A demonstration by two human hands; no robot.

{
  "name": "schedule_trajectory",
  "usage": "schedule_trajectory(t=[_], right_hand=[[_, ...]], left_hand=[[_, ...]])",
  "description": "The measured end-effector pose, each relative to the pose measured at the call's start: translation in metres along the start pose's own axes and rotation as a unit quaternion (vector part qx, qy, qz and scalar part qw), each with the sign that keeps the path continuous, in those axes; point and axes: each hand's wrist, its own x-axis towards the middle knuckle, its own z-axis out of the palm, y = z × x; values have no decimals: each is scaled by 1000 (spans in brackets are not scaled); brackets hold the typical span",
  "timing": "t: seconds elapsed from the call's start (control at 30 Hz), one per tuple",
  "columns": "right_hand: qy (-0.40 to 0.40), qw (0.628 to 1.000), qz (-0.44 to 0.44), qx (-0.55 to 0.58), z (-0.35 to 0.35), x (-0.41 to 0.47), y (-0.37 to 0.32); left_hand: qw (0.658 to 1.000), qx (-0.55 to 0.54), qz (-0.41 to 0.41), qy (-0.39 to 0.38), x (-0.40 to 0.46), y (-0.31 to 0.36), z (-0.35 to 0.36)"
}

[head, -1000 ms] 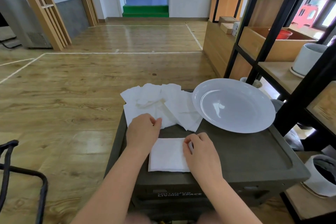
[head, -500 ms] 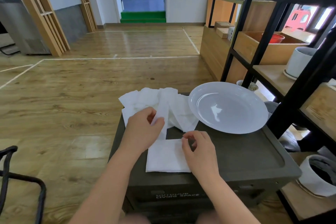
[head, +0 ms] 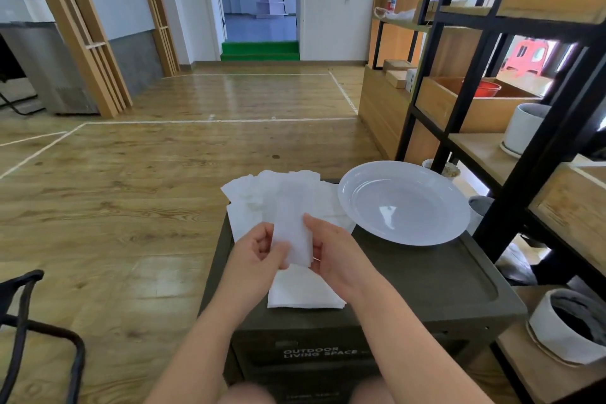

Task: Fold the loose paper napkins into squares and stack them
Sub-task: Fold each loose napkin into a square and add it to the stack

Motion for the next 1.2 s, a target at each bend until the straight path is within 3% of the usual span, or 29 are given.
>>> schedule_trajectory(t=[0.2,0.37,0.43,0.53,0.67,0.8,1.2], right_hand=[[49,973,-103,-199,-3,-7,6],[59,926,-157,-339,-5,-12,7],[52,913,-162,-372,-5,-11,7],[36,899,-159,-406,-5,-12,6],[22,910,-157,-383,-10,-13,3],[64,941,-142,-299,-24,-12,1],[156,938,-160,-264,-30,-7,9]], left_hand=[[999,-21,-17,40,-11,-8,0],[988,80,-8,129,0,-4,-7],[988,95,26,120,6,2,-8],[989,132,56,41,18,10,-10],[987,134,88,24,25,11,-12],[996,36,50,57,23,7,-11],[998,23,-51,24,12,-4,-4]])
